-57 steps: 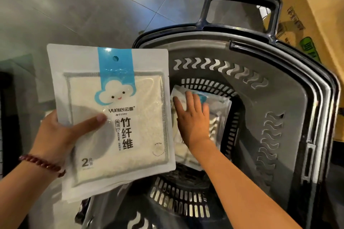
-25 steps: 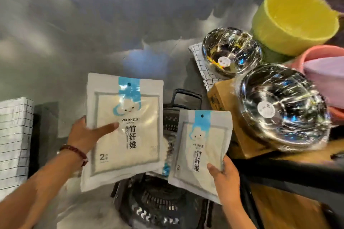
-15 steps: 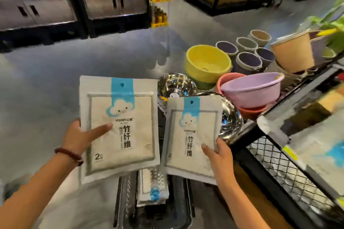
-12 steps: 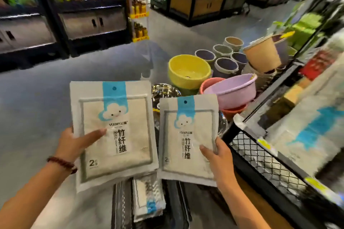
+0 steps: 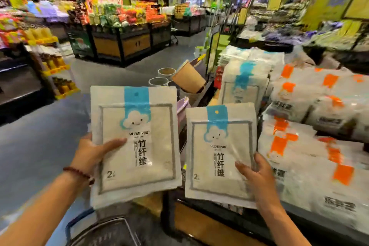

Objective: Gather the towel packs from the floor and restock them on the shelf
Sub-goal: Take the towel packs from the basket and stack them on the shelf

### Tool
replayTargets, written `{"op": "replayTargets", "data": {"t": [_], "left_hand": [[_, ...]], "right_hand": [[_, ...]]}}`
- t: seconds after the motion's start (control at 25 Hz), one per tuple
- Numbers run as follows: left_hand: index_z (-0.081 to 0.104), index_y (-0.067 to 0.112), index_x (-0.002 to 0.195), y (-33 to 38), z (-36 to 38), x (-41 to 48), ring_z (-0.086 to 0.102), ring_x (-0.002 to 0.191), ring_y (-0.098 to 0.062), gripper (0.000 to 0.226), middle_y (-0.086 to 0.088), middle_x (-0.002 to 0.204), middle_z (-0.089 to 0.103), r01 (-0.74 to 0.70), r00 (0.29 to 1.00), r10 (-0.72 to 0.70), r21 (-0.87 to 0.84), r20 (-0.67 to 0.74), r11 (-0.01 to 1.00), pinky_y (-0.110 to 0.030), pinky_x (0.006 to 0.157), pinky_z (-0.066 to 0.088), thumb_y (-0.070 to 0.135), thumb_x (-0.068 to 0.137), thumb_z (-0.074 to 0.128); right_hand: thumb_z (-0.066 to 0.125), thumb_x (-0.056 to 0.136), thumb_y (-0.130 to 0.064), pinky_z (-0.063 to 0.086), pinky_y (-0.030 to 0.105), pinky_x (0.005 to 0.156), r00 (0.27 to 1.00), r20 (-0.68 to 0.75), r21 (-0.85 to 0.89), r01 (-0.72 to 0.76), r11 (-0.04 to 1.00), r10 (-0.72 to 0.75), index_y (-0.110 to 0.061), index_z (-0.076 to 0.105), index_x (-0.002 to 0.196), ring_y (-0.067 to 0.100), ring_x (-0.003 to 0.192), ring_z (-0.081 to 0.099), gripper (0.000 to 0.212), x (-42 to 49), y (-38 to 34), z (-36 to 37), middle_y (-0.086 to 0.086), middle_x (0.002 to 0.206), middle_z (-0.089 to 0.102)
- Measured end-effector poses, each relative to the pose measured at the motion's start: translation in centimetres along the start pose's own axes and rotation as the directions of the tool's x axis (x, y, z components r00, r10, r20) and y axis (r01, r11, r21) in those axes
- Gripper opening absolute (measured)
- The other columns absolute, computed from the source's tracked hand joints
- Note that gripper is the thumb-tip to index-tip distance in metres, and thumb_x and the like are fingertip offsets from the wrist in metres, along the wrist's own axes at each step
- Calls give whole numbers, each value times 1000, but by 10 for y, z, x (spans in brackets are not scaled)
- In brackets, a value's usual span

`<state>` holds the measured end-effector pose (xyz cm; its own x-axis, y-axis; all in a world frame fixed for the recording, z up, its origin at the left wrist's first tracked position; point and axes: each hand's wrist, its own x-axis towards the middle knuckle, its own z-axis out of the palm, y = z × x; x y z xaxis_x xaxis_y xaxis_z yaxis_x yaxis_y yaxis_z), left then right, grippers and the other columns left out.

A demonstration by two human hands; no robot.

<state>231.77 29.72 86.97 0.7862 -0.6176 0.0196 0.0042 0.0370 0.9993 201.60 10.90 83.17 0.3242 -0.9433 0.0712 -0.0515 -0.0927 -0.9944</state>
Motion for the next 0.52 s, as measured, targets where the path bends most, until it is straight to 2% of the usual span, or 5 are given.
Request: {"op": "replayTargets", "data": {"t": [0.2, 0.28, 0.4, 0.52], "left_hand": [[66, 3, 100, -19, 139, 34, 72, 74, -16, 97, -4, 85, 75, 36, 989, -28, -57, 142, 998, -24, 56, 56, 44, 16, 91], [65, 3, 102, -34, 175, 46, 72, 80, -21, 81, -4, 87, 75, 34, 983, -24, -48, 183, 998, -27, 59, 57, 34, 32, 92], [65, 7, 99, -59, 214, 70, 71, 82, -21, 39, -2, 86, 75, 68, 980, -61, -31, 192, 997, -31, 63, 59, 1, 63, 79], [66, 12, 95, -90, 240, 99, 71, 78, -17, 34, 0, 86, 75, 124, 964, -127, 28, 232, 992, -33, 68, 59, -5, 68, 75]], "right_hand": [[66, 84, -6, 52, 34, 65, 982, -188, -57, -10, 998, -1, -21, 58, 88, 18, 74, 62, 18, 56, 21, -84, 0, 84, 67], [65, 85, -6, 51, 33, 67, 975, -222, -83, -29, 996, 9, -19, 59, 94, 15, 78, 63, 17, 71, 31, -101, 0, 88, 67], [65, 84, -6, 48, 32, 69, 956, -292, -142, -62, 988, 18, -12, 58, 94, 20, 80, 60, 13, 85, 47, -115, 2, 85, 63], [64, 86, -10, 45, 35, 64, 927, -369, -169, -135, 976, 64, -9, 56, 90, 27, 78, 55, 9, 92, 64, -118, 11, 83, 58]]}}
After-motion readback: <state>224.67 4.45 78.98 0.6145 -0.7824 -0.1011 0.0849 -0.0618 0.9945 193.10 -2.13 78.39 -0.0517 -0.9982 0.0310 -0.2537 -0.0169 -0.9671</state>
